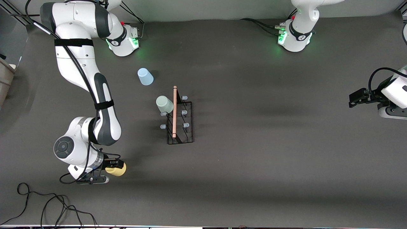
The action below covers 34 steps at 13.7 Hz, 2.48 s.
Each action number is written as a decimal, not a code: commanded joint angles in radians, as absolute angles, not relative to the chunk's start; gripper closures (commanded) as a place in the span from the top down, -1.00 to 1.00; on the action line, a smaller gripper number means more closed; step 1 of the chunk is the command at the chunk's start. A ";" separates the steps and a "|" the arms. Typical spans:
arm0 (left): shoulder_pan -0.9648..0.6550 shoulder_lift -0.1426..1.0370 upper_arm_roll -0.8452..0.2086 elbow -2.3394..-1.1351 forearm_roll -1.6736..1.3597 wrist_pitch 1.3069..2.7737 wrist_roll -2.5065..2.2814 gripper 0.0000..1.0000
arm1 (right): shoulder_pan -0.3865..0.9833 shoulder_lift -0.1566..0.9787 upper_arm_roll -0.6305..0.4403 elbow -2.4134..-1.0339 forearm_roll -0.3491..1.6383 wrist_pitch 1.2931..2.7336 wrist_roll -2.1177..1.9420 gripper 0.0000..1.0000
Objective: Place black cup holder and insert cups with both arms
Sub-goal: 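Carry the yellow cup with the right gripper to the rack, then place the yellow cup onto a rack peg and open the right gripper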
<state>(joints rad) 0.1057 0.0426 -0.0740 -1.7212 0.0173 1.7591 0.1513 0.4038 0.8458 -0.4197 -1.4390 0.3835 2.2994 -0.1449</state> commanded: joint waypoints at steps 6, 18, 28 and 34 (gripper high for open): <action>0.109 0.043 -0.075 -1.726 0.011 1.759 0.166 0.99 | 0.417 0.583 -0.495 -1.407 0.378 1.931 -0.132 -0.99; 0.123 0.041 -0.075 -1.724 0.011 1.752 0.170 0.99 | 0.802 0.391 -0.488 -1.407 0.178 1.702 1.021 -1.00; 0.123 0.041 -0.075 -1.723 0.011 1.750 0.169 0.99 | 0.936 0.362 -0.499 -1.739 0.170 2.069 1.164 -1.00; 0.123 0.046 -0.075 -1.723 0.011 1.761 0.169 0.99 | 0.937 0.419 -0.497 -1.761 0.178 2.172 1.164 -1.00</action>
